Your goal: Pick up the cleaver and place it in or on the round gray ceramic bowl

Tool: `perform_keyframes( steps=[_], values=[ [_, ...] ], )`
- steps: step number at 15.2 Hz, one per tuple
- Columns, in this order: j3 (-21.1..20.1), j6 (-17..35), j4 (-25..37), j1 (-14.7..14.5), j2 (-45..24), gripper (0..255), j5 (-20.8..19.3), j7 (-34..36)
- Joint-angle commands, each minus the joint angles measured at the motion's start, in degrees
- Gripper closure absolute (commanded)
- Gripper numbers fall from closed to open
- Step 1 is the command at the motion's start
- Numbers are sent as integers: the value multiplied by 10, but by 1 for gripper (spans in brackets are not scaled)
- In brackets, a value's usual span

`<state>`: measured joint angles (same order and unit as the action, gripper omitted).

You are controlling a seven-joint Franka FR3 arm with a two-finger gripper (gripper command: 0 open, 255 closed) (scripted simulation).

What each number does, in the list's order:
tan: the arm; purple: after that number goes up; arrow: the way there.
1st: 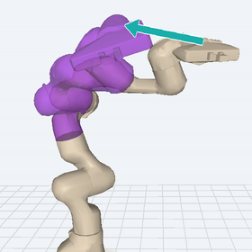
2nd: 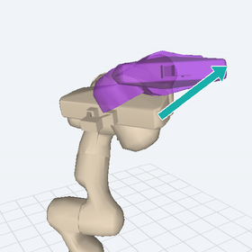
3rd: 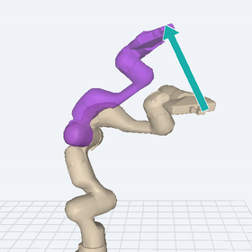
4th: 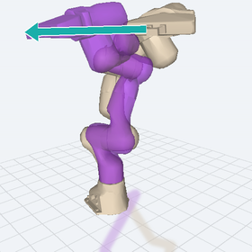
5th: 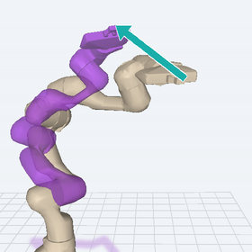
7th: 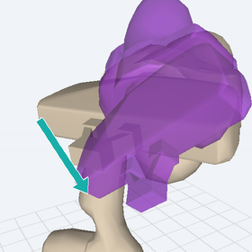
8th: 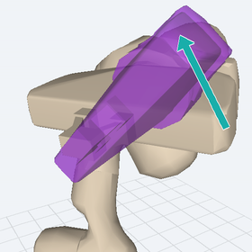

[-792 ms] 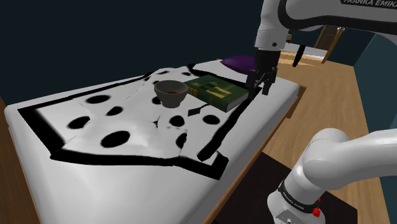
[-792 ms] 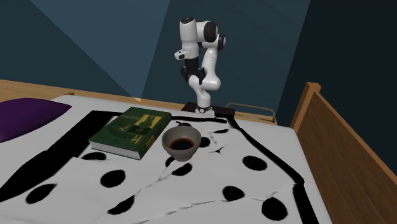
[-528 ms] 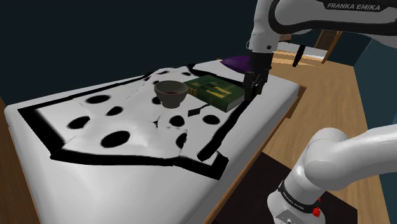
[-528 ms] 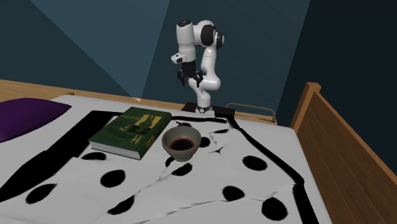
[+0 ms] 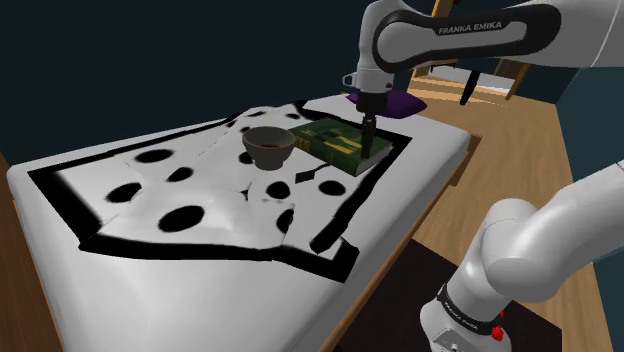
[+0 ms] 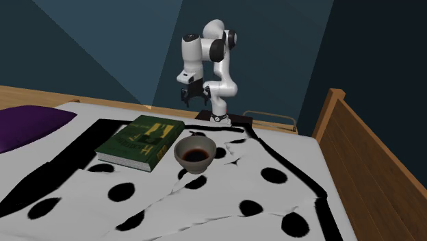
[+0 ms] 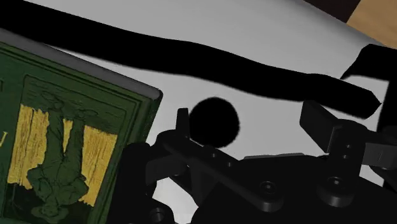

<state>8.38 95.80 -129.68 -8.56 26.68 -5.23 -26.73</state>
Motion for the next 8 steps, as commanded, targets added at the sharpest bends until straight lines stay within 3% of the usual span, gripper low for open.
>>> perform_keyframes(
  steps=[1,8],
  values=[
    [14,29,16,-16,-40,0,-8,-78],
    [27,107,82,-69,-170,0,-6,-306]
  ],
)
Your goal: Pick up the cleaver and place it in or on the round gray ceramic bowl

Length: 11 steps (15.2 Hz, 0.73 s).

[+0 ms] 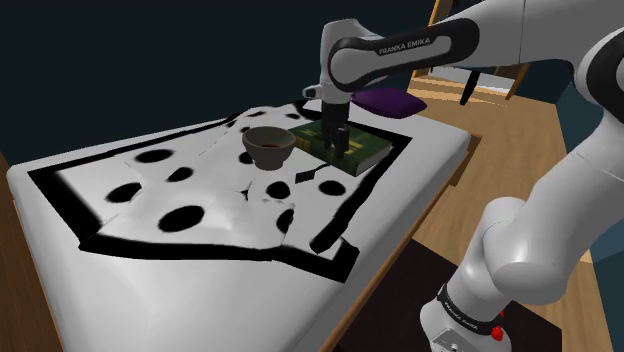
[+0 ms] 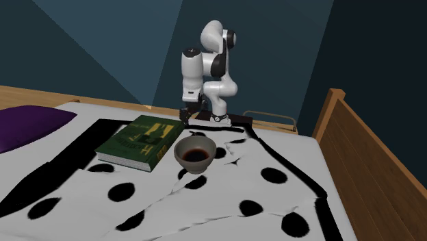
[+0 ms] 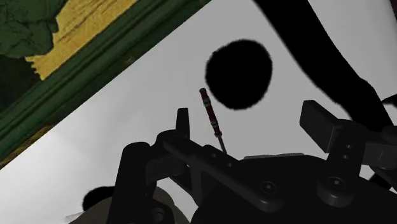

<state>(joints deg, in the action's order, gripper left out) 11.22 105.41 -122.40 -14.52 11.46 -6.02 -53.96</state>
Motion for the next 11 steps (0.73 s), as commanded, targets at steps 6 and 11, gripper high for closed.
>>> perform_keyframes(
  steps=[6,11],
  values=[
    [-7,63,16,-26,-69,0,7,-125],
    [-5,98,-11,-24,-77,0,7,-125]
  ],
)
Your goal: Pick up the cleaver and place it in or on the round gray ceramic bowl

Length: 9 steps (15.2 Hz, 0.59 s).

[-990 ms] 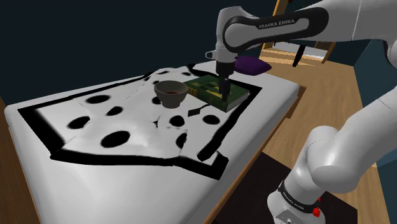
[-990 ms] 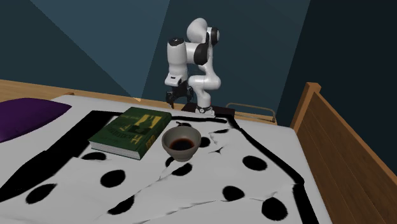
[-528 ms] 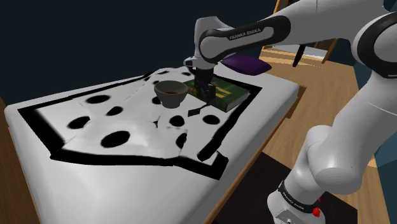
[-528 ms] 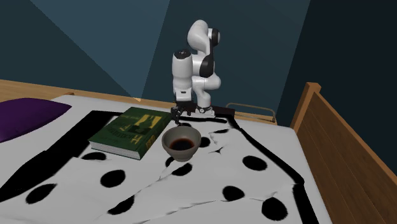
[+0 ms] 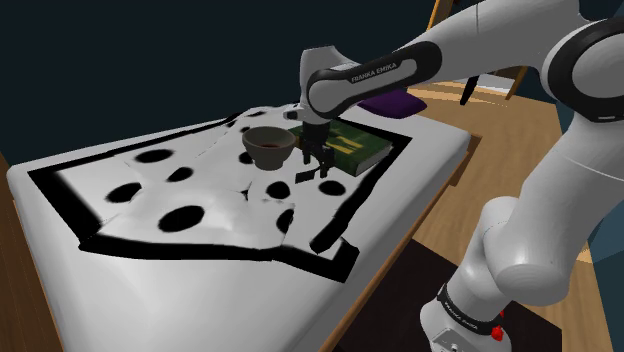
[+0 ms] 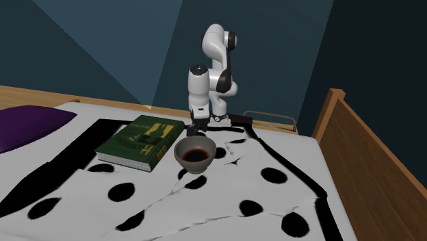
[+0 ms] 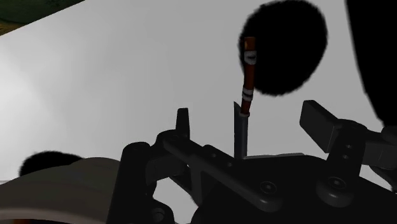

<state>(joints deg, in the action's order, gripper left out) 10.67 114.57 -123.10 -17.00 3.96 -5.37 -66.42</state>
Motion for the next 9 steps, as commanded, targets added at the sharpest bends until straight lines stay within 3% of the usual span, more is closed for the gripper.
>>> perform_keyframes(
  steps=[1,8,9],
  values=[
    [0,6,-4,0,-2,0,0,0],
    [0,6,-4,0,-2,0,0,0],
    [0,6,-4,0,-2,255,0,0]
  ],
)
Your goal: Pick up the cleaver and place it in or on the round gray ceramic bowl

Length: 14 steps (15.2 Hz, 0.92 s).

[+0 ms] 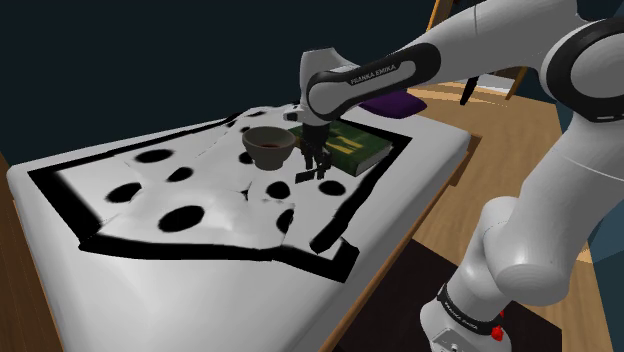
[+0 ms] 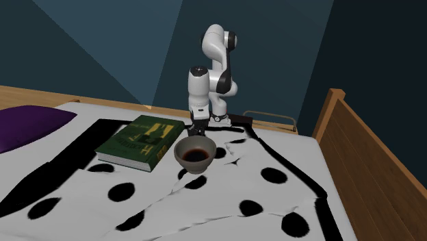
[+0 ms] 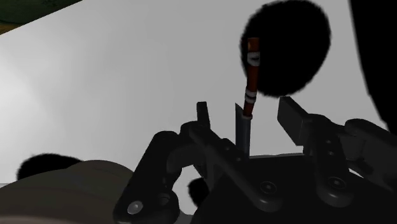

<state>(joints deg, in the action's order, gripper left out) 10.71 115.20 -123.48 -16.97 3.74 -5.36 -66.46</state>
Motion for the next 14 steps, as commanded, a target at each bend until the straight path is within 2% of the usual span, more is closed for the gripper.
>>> perform_keyframes(
  steps=[1,9,14],
  values=[
    [0,0,0,0,0,255,0,0],
    [0,0,0,0,0,255,0,0],
    [-1,-38,25,-1,13,255,-1,-1]
  ],
)
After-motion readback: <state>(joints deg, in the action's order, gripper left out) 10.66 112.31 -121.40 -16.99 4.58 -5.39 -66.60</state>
